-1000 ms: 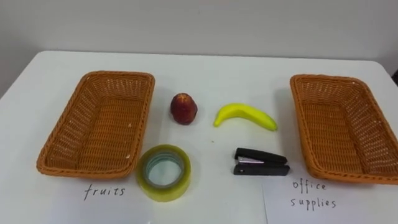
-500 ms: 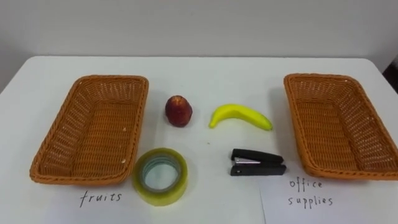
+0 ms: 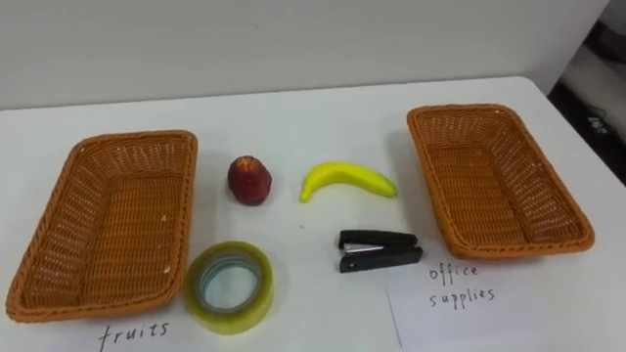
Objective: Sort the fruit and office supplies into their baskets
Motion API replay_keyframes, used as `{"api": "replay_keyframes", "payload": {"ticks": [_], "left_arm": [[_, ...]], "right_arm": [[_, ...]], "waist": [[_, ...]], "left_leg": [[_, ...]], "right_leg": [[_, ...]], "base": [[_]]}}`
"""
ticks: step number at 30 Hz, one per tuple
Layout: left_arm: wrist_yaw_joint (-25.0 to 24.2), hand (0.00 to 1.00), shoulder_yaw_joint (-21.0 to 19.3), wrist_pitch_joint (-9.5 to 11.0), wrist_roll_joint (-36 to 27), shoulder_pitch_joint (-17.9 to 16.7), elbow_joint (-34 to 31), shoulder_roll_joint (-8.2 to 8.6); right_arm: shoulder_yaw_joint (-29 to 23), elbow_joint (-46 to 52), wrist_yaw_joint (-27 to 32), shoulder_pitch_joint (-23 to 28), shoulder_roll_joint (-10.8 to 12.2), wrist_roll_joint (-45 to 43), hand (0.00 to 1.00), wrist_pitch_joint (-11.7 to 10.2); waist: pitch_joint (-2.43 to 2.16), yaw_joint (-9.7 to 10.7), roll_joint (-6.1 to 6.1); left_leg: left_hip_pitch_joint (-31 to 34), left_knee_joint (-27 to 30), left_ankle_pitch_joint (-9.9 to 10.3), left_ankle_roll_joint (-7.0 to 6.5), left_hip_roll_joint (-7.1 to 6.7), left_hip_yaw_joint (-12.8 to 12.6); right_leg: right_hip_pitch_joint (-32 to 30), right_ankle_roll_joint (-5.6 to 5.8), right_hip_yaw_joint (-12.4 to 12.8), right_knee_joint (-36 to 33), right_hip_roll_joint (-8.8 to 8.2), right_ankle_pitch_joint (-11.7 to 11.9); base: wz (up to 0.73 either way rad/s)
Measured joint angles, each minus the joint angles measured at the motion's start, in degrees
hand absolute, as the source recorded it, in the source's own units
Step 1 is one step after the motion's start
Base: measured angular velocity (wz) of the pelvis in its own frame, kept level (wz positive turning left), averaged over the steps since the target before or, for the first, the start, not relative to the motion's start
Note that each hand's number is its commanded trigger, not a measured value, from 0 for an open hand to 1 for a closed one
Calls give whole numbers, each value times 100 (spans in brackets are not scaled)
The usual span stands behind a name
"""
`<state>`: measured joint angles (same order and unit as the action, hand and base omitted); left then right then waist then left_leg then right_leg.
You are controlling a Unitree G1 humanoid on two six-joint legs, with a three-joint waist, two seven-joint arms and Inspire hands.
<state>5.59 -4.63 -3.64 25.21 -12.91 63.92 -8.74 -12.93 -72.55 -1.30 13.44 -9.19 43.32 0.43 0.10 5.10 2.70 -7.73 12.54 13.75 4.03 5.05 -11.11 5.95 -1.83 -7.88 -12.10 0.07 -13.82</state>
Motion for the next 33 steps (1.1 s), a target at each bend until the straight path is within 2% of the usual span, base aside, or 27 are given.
{"api": "replay_keyframes", "payload": {"ticks": [3, 8, 11, 14, 17, 18, 22, 26, 31, 33], "left_arm": [[59, 0, -167, 16, -86, -12, -33, -9], [270, 0, -270, 45, -227, -120, -65, -108], [324, 0, -474, 76, -320, -241, -183, -125], [397, 0, -644, 142, -321, -379, -339, -131], [441, 0, -643, 186, -318, -450, -561, -139], [447, 0, -644, 194, -312, -474, -651, -138], [528, 0, -644, 239, -321, -534, -756, -140], [541, 0, -610, 238, -318, -589, -755, -139], [483, 0, -556, 256, -317, -599, -844, -140], [483, 0, -551, 309, -330, -600, -867, -141]], "right_arm": [[-315, 416, 302, 119, -14, 364, 0, 33], [-910, 602, 814, -70, -46, 774, 0, 30], [-1242, 1243, 1275, 16, -65, 1060, 0, 23], [-1631, 2034, 1878, 65, -78, 1153, 0, -128], [-1759, 2934, 2463, 135, -98, 1159, 0, -412], [-1764, 3271, 2690, 138, -126, 1128, 0, -456], [-1783, 4246, 3313, 134, -229, 546, 0, -491], [-1783, 5078, 4076, 130, -272, 20, 0, -627], [-1782, 5807, 4603, -19, -421, -784, 0, -838], [-1768, 6047, 4747, -42, -479, -1030, 0, -918]], "waist": [[2, 4, 39], [-6, 110, 82], [-14, 174, 107], [-12, 276, 139], [-7, 275, 144], [-20, 267, 166], [-23, 356, 178], [-5, 384, 199], [6, 353, 191], [3, 252, 185]], "left_leg": [[-14, 0, 0, 0, 6, -57], [-14, -1, 0, 0, 6, -62], [-9, 2, 0, 0, 5, -62], [9, 5, 0, 0, 6, -63], [34, 5, 0, -1, 7, -85], [35, 3, 0, -1, 6, -101], [36, -72, -3, -4, 1, -111], [52, -94, -5, -8, -2, -112], [115, -101, -5, -8, -7, -112], [97, -110, -6, -8, -6, -147]], "right_leg": [[-19, 0, 28, -41, 0, 0], [-58, 1, 50, -74, -2, 0], [-64, 2, 42, -81, -5, 1], [-86, 2, 47, -97, -3, 3], [-144, 2, 96, -130, 4, 3], [-179, 3, 134, -160, 6, 2], [-221, 3, 142, -163, 9, 2], [-236, 4, 139, -153, 15, 2], [-306, 8, 147, -151, 17, 6], [-309, 8, 181, -155, 21, 6]], "base": [[-3], [-2], [0], [-1], [-8], [-12], [-3], [0], [-1], [-7]]}}
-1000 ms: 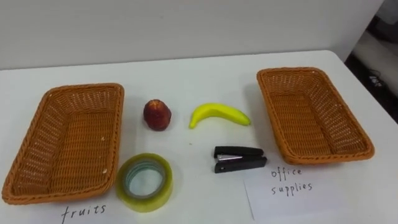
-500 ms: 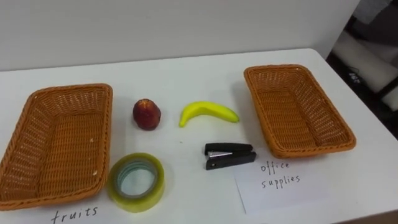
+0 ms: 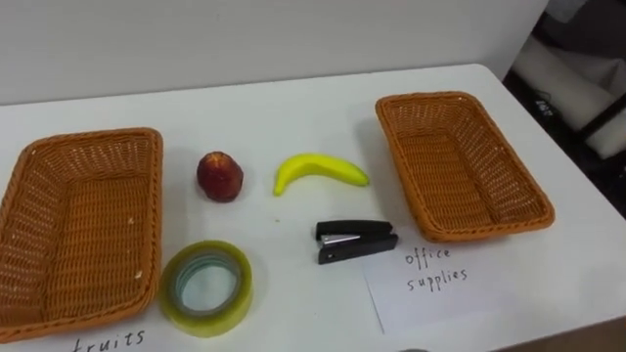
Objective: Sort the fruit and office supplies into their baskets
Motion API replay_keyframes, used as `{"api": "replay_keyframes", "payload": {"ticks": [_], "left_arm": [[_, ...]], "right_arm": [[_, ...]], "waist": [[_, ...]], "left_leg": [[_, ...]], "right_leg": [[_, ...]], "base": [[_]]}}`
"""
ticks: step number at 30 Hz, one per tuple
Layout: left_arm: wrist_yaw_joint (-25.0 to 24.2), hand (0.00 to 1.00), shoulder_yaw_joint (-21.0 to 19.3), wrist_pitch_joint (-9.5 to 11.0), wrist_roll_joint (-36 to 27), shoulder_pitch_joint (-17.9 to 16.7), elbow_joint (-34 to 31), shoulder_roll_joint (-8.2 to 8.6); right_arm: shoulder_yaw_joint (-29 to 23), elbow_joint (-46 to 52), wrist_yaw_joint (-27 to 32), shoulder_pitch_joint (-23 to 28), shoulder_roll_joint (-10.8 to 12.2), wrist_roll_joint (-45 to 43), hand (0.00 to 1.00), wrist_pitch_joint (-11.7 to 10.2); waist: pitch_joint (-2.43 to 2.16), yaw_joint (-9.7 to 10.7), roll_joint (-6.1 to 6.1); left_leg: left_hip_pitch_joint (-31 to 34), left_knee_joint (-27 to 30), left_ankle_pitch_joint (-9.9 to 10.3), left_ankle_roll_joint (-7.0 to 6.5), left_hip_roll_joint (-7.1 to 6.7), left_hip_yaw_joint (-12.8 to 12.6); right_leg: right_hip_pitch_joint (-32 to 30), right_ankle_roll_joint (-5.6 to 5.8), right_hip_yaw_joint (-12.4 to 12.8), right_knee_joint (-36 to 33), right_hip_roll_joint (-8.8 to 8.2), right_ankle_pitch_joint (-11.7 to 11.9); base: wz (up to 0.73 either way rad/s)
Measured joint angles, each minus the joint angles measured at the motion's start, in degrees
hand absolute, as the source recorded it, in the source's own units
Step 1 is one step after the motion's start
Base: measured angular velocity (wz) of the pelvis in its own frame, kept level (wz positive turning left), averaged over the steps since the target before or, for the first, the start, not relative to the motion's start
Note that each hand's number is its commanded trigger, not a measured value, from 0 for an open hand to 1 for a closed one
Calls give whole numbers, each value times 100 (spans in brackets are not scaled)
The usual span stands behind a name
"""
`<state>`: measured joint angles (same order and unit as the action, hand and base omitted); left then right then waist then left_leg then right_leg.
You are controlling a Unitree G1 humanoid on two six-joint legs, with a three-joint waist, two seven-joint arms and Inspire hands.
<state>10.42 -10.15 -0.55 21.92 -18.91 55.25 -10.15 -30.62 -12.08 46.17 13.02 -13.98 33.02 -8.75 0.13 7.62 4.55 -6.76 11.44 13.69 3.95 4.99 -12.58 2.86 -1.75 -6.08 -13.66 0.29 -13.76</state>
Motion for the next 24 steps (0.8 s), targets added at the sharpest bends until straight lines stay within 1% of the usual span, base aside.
{"api": "replay_keyframes", "payload": {"ticks": [3, 5, 8, 9, 10, 12, 14, 15, 17, 18, 21, 24], "left_arm": [[2, 0, 135, 54, 5, 5, 3, -3], [4, 0, 218, 54, 6, 9, 15, -9], [4, 0, 266, 53, 13, 13, 67, -14], [5, 0, 268, 54, 7, 41, 128, -29], [5, 0, 274, 54, 7, 58, 165, -39], [5, 0, 390, 53, 9, 56, 206, -86], [-3, 0, 434, 52, 14, 39, 216, -85], [-9, 0, 480, 53, 14, 47, 214, -86], [-22, 0, 523, 56, 12, 54, 215, -87], [-39, 0, 559, 61, 13, 54, 234, -87], [-199, 0, 569, 62, 14, 54, 278, -84], [-351, 0, 584, 56, 27, 59, 274, -83]], "right_arm": [[75, 625, 286, 0, -4, -672, 0, -11], [108, 935, 380, -13, -20, -836, 0, -12], [352, 1404, 412, -18, -175, -1123, 0, -20], [457, 1529, 398, -20, -263, -1245, 0, -46], [487, 1573, 384, -24, -289, -1338, 0, -57], [588, 1821, 312, -60, -337, -1596, 0, -72], [687, 2018, 287, -188, -339, -1774, 0, -77], [703, 2130, 235, -253, -342, -1821, 0, -122], [753, 2254, 145, -327, -386, -1843, 0, -188], [756, 2311, 60, -396, -403, -1853, 0, -195], [820, 2474, -194, -555, -407, -2008, 0, -208], [979, 2659, -461, -692, -468, -2011, 0, -213]], "waist": [[-2, -119, -18], [-1, -192, -15], [18, -263, 10], [23, -282, 23], [23, -296, 33], [25, -342, 65], [28, -383, 62], [27, -386, 46], [25, -441, 53], [21, -457, 46], [18, -499, 24], [18, -526, 6]], "left_leg": [[0, -19, 0, 0, -4, 3], [3, -21, 0, 0, -4, 10], [12, -19, 0, 0, -2, 7], [12, -17, 0, 0, -1, 7], [12, -16, 0, 0, -1, 7], [18, -16, 0, 0, 0, 7], [14, -17, 0, 0, 0, 7], [14, -17, 0, 0, 0, 7], [13, -18, 0, 0, 0, 8], [19, -19, 0, 0, 0, 29], [24, -22, 0, -1, 5, 38], [34, -22, 0, -1, 11, 38]], "right_leg": [[1, 1, -13, -25, -4, 0], [4, 1, -16, -23, -3, 0], [-4, 1, -31, -16, -3, 0], [4, 1, -42, -7, -4, 0], [7, 1, -45, -8, -5, 0], [8, 1, -58, -8, -8, 0], [11, 2, -56, -6, -8, 1], [16, 4, -61, -1, -8, 3], [22, 4, -71, -1, -8, 4], [26, 5, -107, 0, -14, 4], [25, 4, -155, -4, -17, 5], [26, 2, -204, 0, -22, 5]], "base": [[0], [0], [0], [0], [3], [2], [0], [0], [2], [7], [3], [1]]}}
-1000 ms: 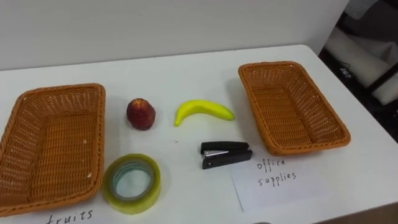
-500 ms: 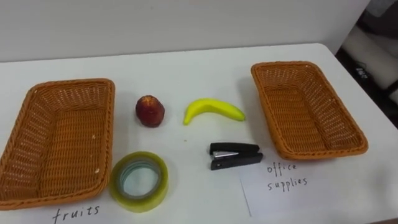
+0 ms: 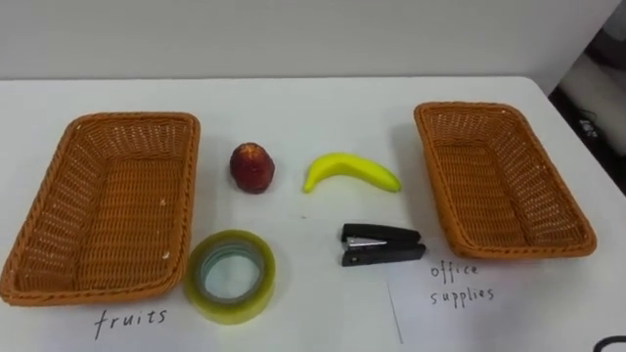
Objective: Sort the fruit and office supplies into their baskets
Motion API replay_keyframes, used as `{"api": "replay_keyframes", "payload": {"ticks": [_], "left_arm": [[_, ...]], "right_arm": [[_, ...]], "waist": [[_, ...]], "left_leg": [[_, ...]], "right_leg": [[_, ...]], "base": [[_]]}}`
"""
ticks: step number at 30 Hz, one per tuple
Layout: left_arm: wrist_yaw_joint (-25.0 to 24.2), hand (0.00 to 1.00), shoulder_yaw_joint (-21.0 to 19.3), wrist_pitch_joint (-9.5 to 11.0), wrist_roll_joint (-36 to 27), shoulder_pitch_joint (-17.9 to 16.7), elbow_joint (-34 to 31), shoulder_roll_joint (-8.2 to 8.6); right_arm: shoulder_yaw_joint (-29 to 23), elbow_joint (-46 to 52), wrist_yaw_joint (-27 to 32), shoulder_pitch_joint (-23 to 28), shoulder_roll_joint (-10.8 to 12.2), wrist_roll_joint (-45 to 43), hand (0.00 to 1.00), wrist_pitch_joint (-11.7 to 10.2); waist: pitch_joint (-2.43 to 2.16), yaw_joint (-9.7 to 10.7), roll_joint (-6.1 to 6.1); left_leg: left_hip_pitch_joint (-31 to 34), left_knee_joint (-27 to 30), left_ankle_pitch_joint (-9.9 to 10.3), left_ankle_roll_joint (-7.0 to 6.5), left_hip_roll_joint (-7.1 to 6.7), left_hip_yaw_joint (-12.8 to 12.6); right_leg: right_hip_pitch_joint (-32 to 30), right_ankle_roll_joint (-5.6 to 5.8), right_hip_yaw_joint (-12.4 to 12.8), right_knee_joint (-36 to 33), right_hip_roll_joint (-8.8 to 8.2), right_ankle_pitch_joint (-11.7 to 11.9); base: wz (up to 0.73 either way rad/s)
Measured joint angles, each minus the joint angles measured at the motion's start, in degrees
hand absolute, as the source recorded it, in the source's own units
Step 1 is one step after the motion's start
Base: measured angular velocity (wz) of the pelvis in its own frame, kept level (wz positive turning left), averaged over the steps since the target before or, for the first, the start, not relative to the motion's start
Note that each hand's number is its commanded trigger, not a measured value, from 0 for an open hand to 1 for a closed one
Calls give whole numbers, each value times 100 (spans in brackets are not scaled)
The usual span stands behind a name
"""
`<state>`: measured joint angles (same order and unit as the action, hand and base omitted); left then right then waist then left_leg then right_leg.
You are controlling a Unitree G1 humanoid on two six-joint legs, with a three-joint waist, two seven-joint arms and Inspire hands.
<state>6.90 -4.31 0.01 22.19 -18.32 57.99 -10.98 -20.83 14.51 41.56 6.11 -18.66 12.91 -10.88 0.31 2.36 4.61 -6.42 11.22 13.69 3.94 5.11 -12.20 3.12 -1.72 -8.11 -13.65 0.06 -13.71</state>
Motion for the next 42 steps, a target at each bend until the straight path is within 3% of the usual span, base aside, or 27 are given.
{"api": "replay_keyframes", "payload": {"ticks": [7, 14, 18, 23, 29, 33, 42], "left_arm": [[-138, 0, 4, -30, -9, 0, 12, -11], [-310, 0, 9, -46, 111, -10, 35, -63], [-374, 0, 86, -94, 121, -10, -13, -81], [-415, 0, 127, -133, 285, -16, -184, -118], [-493, 0, 141, -133, 378, 54, -183, -133], [-585, 0, 141, -133, 375, 124, -185, -146], [-843, 0, 138, -133, 377, 237, -167, -188]], "right_arm": [[488, 268, -613, -226, -15, -934, 0, 3], [1029, 268, -1429, -294, -34, -1274, 0, 61], [1306, 258, -1931, -287, -126, -1362, 0, 101], [1309, 246, -2304, -279, -155, -1445, 0, 101], [1525, -14, -2908, -274, -164, -1959, 0, 107], [1599, -165, -3513, -239, -164, -2049, 0, 297], [1717, -467, -4372, -237, -174, -2036, 0, 465]], "waist": [[-9, -90, -49], [21, -180, 27], [1, -177, 58], [-40, -157, 95], [-34, -142, 89], [-31, -180, 84], [-30, -267, 83]], "left_leg": [[-14, 2, 0, 0, 5, 58], [-83, 15, 0, 1, 8, 141], [-62, 36, -2, -2, 3, 144], [-37, 42, -10, -9, 8, 196], [-103, 39, -10, -9, 11, 215], [-96, 42, -10, -9, 10, 214], [-83, 50, -10, -9, 11, 214]], "right_leg": [[82, -3, -49, -3, 2, 3], [164, -3, -155, 13, -5, 3], [182, -8, -176, 58, -12, 6], [215, -15, -253, 98, -10, 25], [285, -13, -278, 97, -8, 27], [289, -14, -276, 98, -11, 31], [281, -15, -279, 100, -13, 33]], "base": [[3], [6], [1], [7], [2], [0], [0]]}}
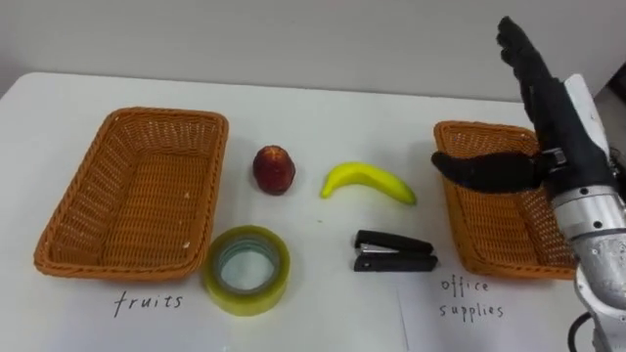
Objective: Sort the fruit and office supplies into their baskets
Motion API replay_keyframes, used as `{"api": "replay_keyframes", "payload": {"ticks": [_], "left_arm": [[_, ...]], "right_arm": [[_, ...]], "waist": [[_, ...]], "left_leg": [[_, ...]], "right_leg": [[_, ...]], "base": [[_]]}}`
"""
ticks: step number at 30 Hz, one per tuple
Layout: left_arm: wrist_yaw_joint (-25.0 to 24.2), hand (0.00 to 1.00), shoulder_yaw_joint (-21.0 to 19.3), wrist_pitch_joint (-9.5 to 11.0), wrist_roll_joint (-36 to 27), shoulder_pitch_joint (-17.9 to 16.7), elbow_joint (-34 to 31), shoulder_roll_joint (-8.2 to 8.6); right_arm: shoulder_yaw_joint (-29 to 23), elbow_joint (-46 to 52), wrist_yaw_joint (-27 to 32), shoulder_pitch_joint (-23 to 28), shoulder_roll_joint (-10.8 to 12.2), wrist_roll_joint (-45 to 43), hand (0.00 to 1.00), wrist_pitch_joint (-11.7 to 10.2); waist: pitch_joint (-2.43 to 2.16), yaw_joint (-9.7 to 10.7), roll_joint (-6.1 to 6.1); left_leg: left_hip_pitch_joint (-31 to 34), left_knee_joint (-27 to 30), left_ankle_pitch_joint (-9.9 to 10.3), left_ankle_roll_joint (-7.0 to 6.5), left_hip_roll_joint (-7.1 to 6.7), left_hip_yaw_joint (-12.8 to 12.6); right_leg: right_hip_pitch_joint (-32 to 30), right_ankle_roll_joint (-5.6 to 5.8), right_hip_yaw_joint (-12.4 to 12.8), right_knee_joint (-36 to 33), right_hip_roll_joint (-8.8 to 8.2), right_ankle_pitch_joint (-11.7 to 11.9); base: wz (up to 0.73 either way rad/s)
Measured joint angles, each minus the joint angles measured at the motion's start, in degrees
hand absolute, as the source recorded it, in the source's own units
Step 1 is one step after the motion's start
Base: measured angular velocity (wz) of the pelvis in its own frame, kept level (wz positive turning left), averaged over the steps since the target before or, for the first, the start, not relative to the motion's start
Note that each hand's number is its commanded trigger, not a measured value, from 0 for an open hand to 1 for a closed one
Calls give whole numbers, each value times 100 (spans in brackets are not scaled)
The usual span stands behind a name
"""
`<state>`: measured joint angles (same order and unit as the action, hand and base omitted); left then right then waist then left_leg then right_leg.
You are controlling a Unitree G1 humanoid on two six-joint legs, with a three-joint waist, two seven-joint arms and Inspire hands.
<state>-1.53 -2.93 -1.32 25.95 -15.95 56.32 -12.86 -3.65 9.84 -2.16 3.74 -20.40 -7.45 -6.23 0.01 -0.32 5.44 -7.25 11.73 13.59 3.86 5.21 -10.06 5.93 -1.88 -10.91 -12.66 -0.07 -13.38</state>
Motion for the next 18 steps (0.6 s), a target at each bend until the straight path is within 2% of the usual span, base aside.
{"api": "replay_keyframes", "payload": {"ticks": [7, 9, 18], "left_arm": [[-22, 0, -16, -2, -2, 50, 55, -3], [-14, 0, -15, -2, -1, 67, 55, -3], [-15, 0, -15, -2, -2, 59, 52, -29]], "right_arm": [[60, -71, -363, 0, -8, -195, 0, 22], [107, -99, -456, 0, -9, -197, 0, 120], [130, -164, -679, 9, -14, -431, 0, 250]], "waist": [[-3, -29, 6], [-1, -29, 11], [2, -4, 32]], "left_leg": [[74, 3, 0, 0, 0, 2], [77, 0, 0, 0, 2, 2], [74, 2, 1, 1, 7, 3]], "right_leg": [[-79, -2, 2, 0, 2, 2], [-83, -1, 2, 1, 4, 2], [-31, 2, -30, 11, 1, 11]], "base": [[0], [0], [0]]}}
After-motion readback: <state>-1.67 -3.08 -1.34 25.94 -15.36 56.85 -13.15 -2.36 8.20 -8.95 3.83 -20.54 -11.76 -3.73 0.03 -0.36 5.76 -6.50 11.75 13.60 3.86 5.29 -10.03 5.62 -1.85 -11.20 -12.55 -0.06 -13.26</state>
